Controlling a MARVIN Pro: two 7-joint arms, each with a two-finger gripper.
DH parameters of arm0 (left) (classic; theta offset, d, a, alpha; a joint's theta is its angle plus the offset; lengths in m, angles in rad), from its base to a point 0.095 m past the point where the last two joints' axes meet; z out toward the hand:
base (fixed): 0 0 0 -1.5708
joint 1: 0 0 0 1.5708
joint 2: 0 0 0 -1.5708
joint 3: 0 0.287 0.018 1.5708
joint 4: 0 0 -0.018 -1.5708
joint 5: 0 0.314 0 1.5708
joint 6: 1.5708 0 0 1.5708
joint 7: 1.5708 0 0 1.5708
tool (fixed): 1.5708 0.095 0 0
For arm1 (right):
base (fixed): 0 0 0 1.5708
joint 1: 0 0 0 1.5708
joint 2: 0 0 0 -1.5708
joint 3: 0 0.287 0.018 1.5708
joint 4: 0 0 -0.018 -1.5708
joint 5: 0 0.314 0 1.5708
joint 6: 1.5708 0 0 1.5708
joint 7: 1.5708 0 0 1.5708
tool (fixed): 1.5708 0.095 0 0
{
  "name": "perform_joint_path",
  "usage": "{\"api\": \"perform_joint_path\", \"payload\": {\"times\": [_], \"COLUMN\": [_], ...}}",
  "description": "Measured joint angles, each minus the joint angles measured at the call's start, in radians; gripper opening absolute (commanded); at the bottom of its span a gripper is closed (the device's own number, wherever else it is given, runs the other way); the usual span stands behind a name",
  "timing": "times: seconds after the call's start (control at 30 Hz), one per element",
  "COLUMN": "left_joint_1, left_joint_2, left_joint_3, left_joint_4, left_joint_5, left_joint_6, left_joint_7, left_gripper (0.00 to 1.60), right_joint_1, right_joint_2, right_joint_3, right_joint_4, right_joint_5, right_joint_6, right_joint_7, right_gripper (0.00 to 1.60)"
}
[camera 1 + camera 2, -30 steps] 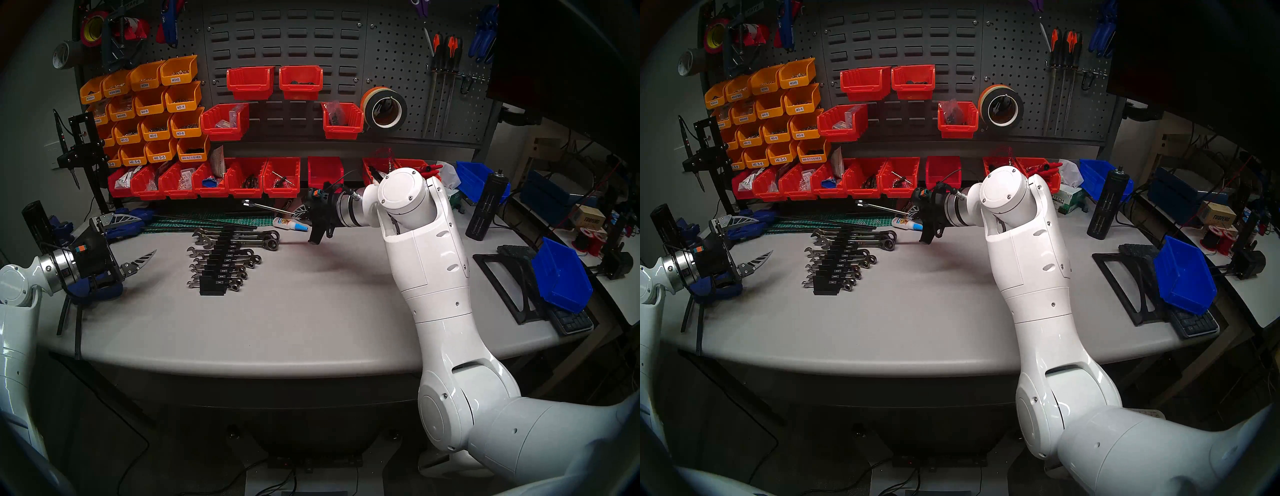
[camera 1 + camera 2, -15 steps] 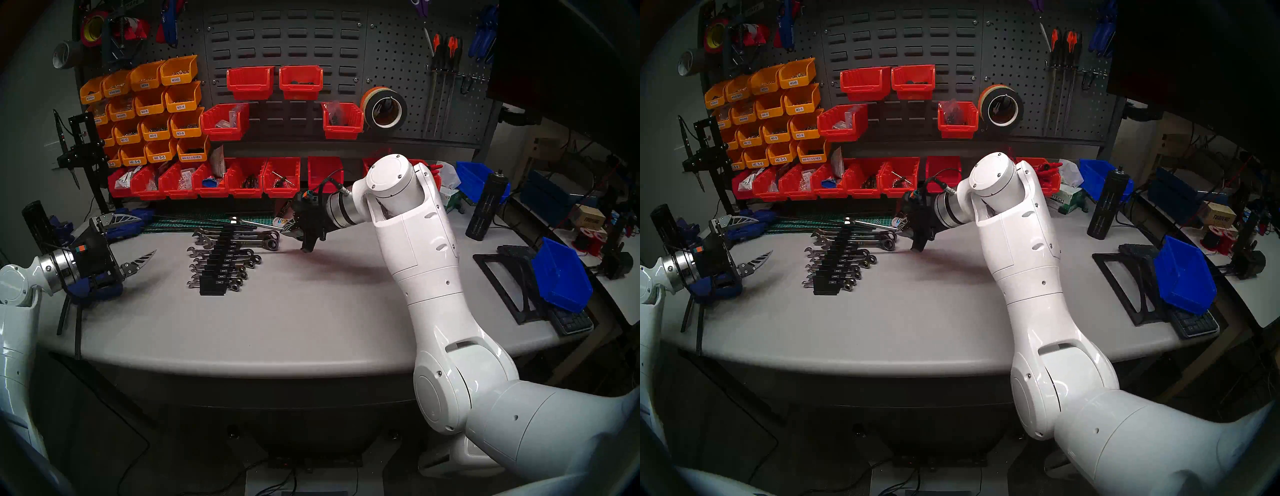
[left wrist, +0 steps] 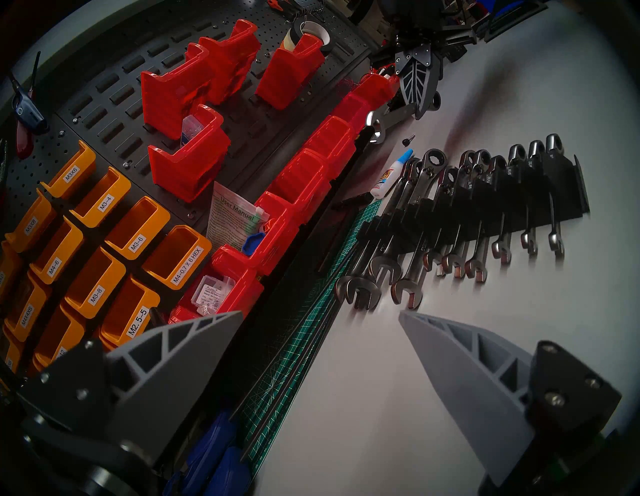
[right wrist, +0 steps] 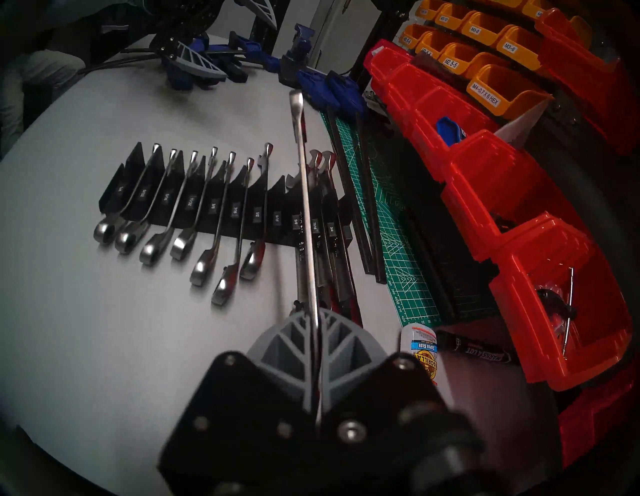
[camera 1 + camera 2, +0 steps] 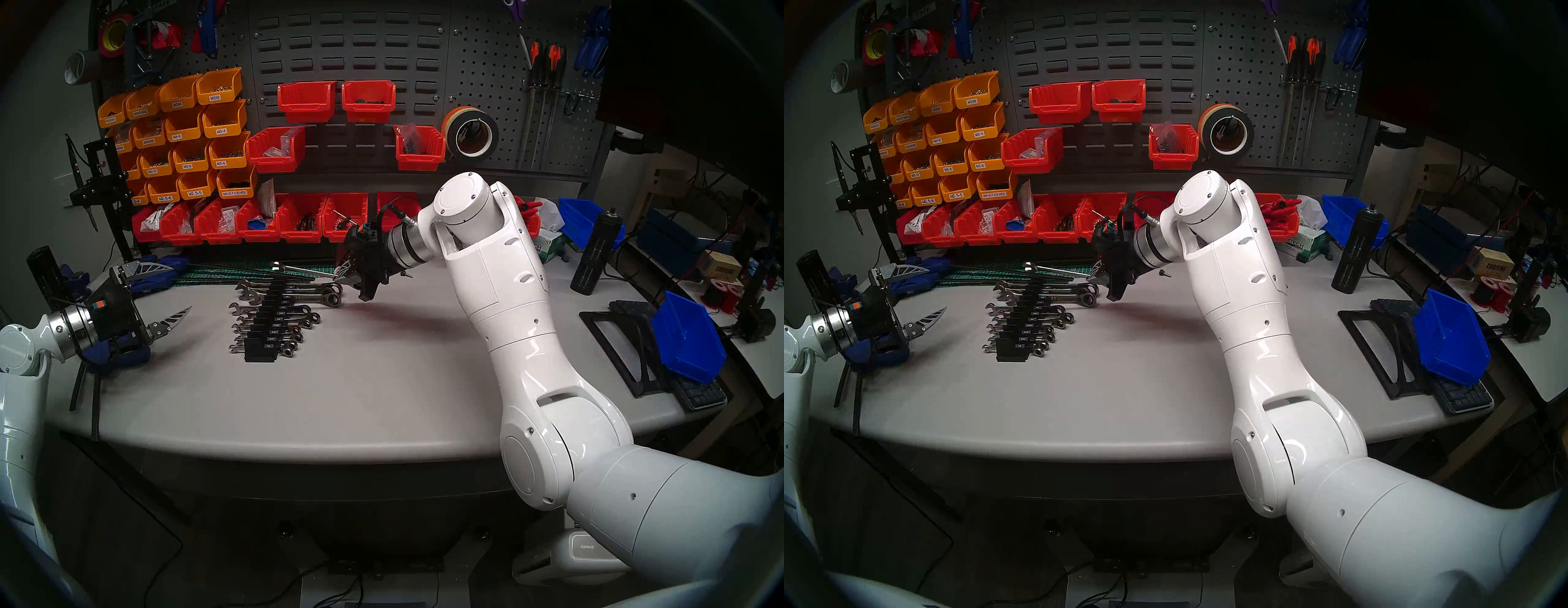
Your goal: Put the wrenches on the table into the correct slot in the case
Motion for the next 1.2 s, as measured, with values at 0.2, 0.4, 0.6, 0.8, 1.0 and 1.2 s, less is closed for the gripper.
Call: {"api": "perform_joint_path", "payload": {"times": [0.2, 0.4, 0.6, 0.8, 1.0, 1.2], "left_joint_1": [0.0, 0.0, 0.0, 0.0, 0.0, 0.0], "left_joint_2": [0.0, 0.0, 0.0, 0.0, 0.0, 0.0], "left_joint_3": [0.0, 0.0, 0.0, 0.0, 0.0, 0.0], "left_joint_4": [0.0, 0.0, 0.0, 0.0, 0.0, 0.0], "left_joint_5": [0.0, 0.0, 0.0, 0.0, 0.0, 0.0], "left_joint_6": [0.0, 0.0, 0.0, 0.0, 0.0, 0.0], "left_joint_7": [0.0, 0.0, 0.0, 0.0, 0.0, 0.0], "left_gripper": [1.6, 1.6, 1.6, 1.6, 1.6, 1.6], "right_joint_1": [0.03, 0.059, 0.091, 0.117, 0.142, 0.158], "right_joint_2": [-0.012, -0.023, -0.035, -0.046, -0.058, -0.069], "right_joint_3": [-0.016, -0.027, -0.034, -0.036, -0.036, -0.038], "right_joint_4": [0.071, 0.139, 0.2, 0.239, 0.272, 0.294], "right_joint_5": [0.001, 0.001, 0.0, 0.001, 0.001, 0.002], "right_joint_6": [-0.023, -0.043, -0.062, -0.078, -0.095, -0.107], "right_joint_7": [-0.006, -0.016, -0.026, -0.035, -0.043, -0.045], "right_gripper": [0.0, 0.0, 0.0, 0.0, 0.0, 0.0]}}
